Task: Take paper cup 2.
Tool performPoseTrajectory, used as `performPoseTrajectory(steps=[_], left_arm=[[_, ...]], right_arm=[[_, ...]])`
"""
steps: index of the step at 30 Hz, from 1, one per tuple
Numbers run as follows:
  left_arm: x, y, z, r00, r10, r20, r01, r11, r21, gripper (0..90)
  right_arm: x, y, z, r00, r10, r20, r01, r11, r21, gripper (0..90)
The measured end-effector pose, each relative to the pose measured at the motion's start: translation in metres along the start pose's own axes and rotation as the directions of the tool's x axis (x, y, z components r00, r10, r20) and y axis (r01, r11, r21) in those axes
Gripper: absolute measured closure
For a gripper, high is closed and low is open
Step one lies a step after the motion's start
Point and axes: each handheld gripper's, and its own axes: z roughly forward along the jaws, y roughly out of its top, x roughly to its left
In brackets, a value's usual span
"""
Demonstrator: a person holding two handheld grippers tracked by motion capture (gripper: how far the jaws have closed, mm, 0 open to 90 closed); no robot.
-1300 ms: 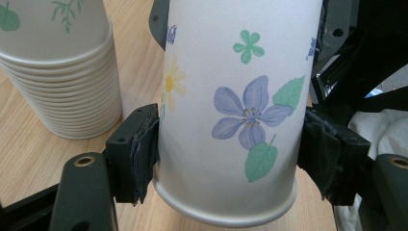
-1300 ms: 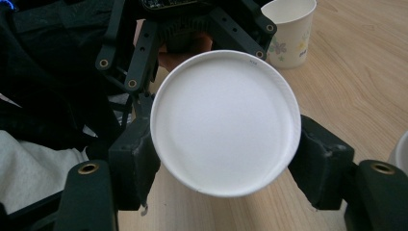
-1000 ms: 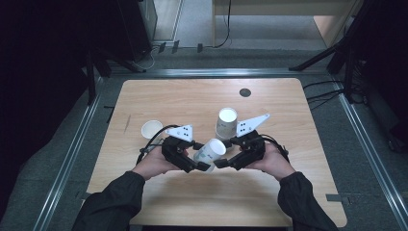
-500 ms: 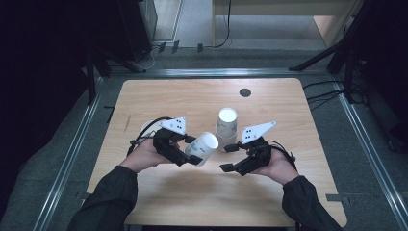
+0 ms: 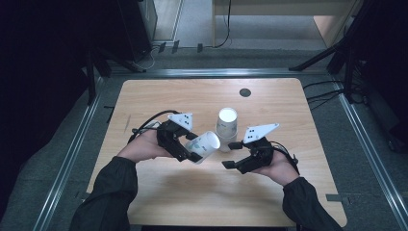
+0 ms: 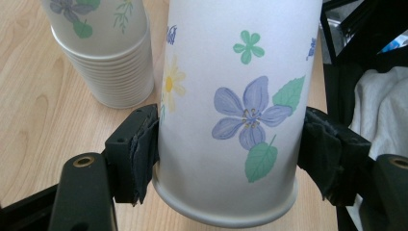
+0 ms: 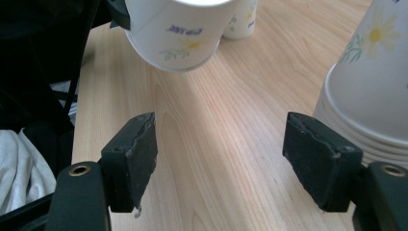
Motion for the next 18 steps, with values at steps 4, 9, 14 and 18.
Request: performPoseTrajectory(steps=[4,9,14,18], left_arm=[[0.0,0.0,0.001,0.9997,0.019,-0.018,-0.018,0.9993,0.034,27.4],[0.002,0.001,0.006,0.9994,0.027,-0.024,-0.025,0.9965,0.08,27.4],[-0.002,-0.001,0.011,0.9987,0.043,-0.027,-0.039,0.9893,0.14,27.4],[-0.005,-0.001,0.013,0.9982,0.052,-0.032,-0.046,0.9849,0.167,27.4]], right_arm=[[0.0,0.001,0.001,1.0,-0.001,-0.001,0.001,1.0,-0.005,28.4],[-0.001,0.006,0.001,1.0,-0.004,-0.005,0.004,1.0,-0.026,28.5],[-0.001,0.008,0.003,0.9999,-0.016,-0.005,0.016,0.999,-0.031,28.5],[-0.001,0.008,0.003,0.9997,-0.022,-0.008,0.022,0.999,-0.031,28.4]])
